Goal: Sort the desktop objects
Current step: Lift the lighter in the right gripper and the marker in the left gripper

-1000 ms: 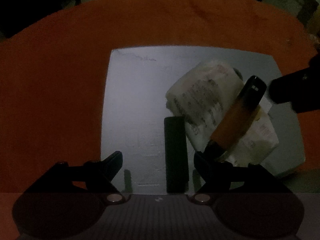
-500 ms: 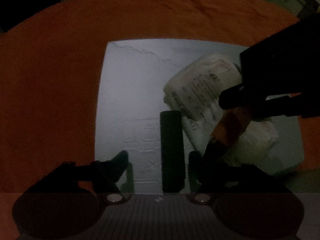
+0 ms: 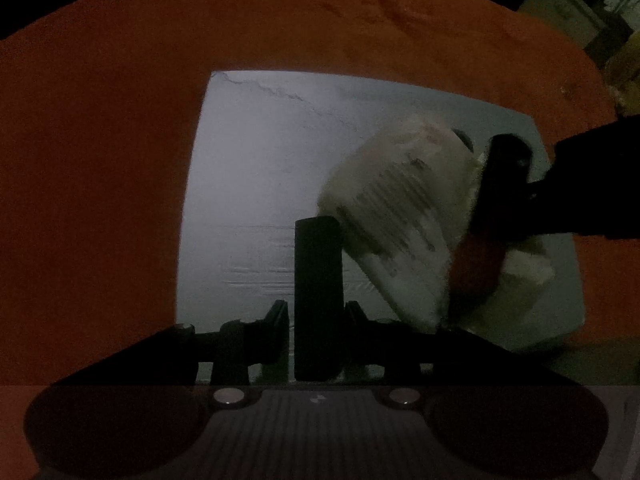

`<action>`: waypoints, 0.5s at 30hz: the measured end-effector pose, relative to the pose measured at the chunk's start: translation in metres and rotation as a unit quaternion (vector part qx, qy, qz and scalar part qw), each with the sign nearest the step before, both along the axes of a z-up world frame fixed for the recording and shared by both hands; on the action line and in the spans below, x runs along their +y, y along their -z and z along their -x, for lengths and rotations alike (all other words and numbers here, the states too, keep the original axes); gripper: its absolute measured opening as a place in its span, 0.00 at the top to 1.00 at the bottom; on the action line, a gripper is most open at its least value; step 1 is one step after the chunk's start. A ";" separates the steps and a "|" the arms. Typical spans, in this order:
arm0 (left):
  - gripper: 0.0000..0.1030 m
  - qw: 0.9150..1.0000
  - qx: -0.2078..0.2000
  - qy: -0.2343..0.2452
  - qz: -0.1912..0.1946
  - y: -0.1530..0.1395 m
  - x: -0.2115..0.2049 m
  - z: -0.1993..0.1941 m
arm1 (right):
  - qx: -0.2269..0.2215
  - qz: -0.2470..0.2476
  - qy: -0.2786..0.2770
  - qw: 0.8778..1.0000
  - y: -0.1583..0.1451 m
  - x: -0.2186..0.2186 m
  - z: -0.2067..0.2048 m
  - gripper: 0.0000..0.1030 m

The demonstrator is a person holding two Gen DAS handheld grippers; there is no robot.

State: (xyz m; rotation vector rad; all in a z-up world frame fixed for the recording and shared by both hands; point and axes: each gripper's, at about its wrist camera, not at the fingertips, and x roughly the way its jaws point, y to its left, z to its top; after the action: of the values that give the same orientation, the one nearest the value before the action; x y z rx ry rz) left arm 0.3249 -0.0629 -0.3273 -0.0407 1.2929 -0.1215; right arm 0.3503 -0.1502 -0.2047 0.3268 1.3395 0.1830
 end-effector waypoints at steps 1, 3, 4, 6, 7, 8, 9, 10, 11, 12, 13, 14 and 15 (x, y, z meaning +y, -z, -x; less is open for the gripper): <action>0.74 1.000 0.001 0.000 -0.001 0.000 0.001 0.000 | 0.002 -0.002 0.002 1.000 -0.002 -0.006 0.000 0.72; 0.74 1.000 0.003 0.000 -0.003 0.002 0.002 -0.001 | 0.003 -0.007 0.006 1.000 -0.005 -0.016 -0.002 0.73; 0.74 1.000 0.005 0.000 -0.005 0.001 0.001 0.002 | 0.001 -0.006 0.006 1.000 -0.007 -0.021 -0.002 0.73; 0.74 1.000 0.011 0.002 -0.010 0.002 0.000 0.004 | 0.001 -0.009 0.010 1.000 -0.011 -0.034 -0.004 0.73; 0.74 1.000 0.011 0.003 -0.010 0.003 0.000 0.004 | 0.004 -0.014 0.011 1.000 -0.012 -0.038 -0.006 0.73; 0.74 1.000 0.009 0.003 -0.011 0.003 0.001 0.004 | 0.008 -0.021 0.015 1.000 -0.014 -0.047 -0.007 0.73; 0.72 1.000 0.010 0.005 -0.012 0.002 0.001 0.004 | 0.007 -0.024 0.020 0.999 -0.016 -0.054 -0.008 0.73; 0.72 1.000 0.010 0.005 -0.013 0.002 0.001 0.004 | 0.006 -0.024 0.019 1.000 -0.018 -0.061 -0.010 0.73; 0.71 1.000 0.011 0.004 -0.014 0.002 0.002 0.003 | 0.011 -0.024 0.022 0.999 -0.020 -0.071 -0.012 0.73; 0.71 1.000 0.013 0.003 -0.012 0.003 0.003 0.001 | 0.013 -0.029 0.030 0.999 -0.022 -0.080 -0.014 0.73; 0.71 1.000 0.015 0.001 -0.010 0.003 0.004 -0.001 | 0.015 -0.034 0.035 0.999 -0.023 -0.088 -0.016 0.73; 0.69 1.000 0.016 0.000 -0.008 0.003 0.005 -0.003 | 0.016 -0.039 0.039 0.998 -0.024 -0.096 -0.018 0.73; 0.62 1.000 0.016 0.000 -0.008 0.003 0.005 -0.003 | 0.018 -0.044 0.043 0.998 -0.025 -0.103 -0.020 0.73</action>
State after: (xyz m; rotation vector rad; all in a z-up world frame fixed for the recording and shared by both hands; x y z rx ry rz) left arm 0.3283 -0.0577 -0.3300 -0.0296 1.3249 -0.1105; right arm 0.3703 -0.2535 -0.1796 0.4634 1.3529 0.1662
